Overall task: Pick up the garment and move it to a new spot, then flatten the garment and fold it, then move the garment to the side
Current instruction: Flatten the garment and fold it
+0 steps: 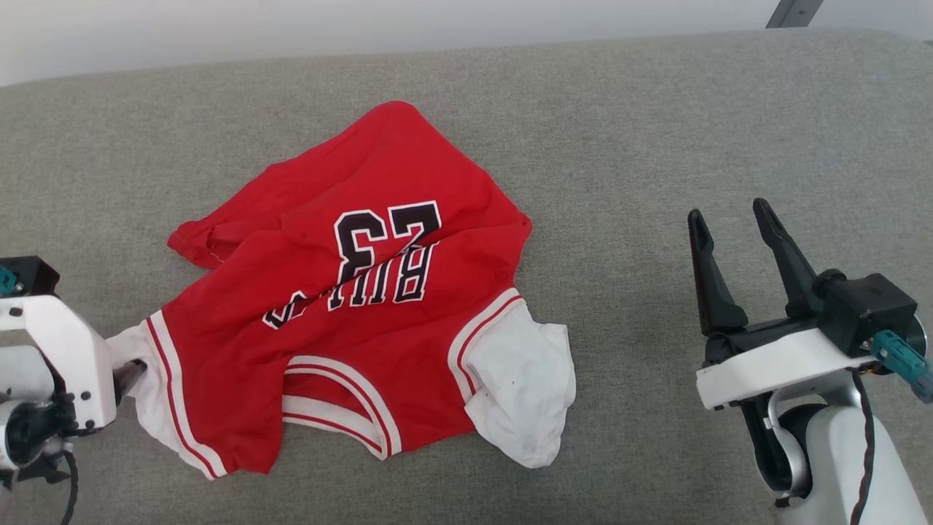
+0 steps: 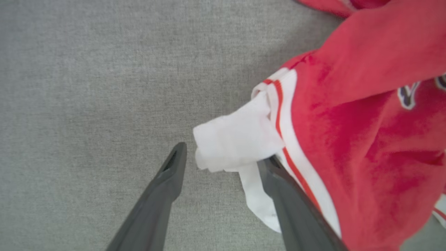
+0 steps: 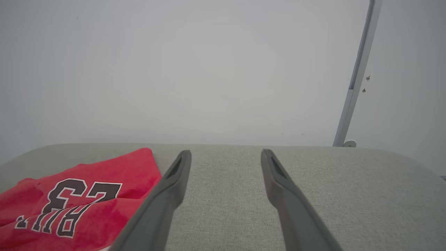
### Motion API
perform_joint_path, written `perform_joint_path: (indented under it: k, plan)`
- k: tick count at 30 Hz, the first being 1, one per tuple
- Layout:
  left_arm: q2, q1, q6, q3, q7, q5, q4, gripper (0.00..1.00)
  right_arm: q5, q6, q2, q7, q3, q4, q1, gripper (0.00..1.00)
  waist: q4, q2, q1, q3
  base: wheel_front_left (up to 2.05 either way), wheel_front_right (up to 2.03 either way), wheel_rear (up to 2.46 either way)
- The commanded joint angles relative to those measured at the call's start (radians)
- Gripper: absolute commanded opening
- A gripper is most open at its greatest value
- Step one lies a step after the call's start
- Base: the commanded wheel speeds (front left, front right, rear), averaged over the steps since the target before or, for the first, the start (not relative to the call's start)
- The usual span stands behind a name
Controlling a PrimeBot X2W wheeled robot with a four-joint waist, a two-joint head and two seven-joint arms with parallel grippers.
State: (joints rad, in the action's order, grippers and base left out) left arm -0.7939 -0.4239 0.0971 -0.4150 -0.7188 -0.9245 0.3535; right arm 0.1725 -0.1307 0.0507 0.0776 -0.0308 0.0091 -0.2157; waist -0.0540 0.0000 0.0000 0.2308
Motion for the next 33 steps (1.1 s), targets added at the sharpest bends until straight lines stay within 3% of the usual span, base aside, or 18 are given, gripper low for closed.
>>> perform_joint_path:
  k: [1,15,16,17,18,24,33]
  plan:
    - [0.0,-0.015,-0.001,-0.001,-0.006,-0.001,0.006,1.0,-0.01,0.0,0.0,-0.006,-0.003,-0.005,-0.009,1.0,0.0,0.0,0.0,0.004,0.0,0.0,0.0]
    - [0.076,-0.11,-0.011,-0.066,-0.051,0.035,0.177,1.0,-0.013,0.0,0.012,-0.087,-0.049,-0.037,-0.014,1.0,-0.011,0.0,0.0,0.043,0.0,0.0,0.0]
    - [0.084,-0.108,-0.024,-0.079,-0.058,0.036,0.189,0.67,-0.01,0.0,0.014,-0.097,-0.054,-0.038,-0.014,1.0,-0.011,0.0,0.0,0.043,0.0,0.0,0.0]
    - [0.092,-0.108,-0.036,-0.088,-0.058,0.039,0.196,0.16,-0.005,0.0,0.017,-0.109,-0.061,-0.036,-0.011,1.0,-0.011,0.0,0.0,0.044,0.0,0.0,0.0]
    - [0.102,-0.112,-0.042,-0.091,-0.053,0.031,0.208,0.0,-0.001,0.0,0.021,-0.123,-0.069,-0.035,-0.009,1.0,-0.01,0.0,0.0,0.044,0.0,0.0,0.0]
    - [0.128,-0.124,-0.076,-0.116,-0.054,0.035,0.243,0.0,0.076,0.0,0.037,-0.284,-0.128,-0.022,0.007,1.0,0.002,0.0,0.0,0.045,0.0,0.0,0.0]
    - [0.164,-0.178,-0.108,-0.126,-0.025,0.039,0.272,0.0,0.188,0.0,0.083,-0.679,-0.205,-0.082,0.028,1.0,0.038,0.0,0.0,0.062,0.0,0.0,0.0]
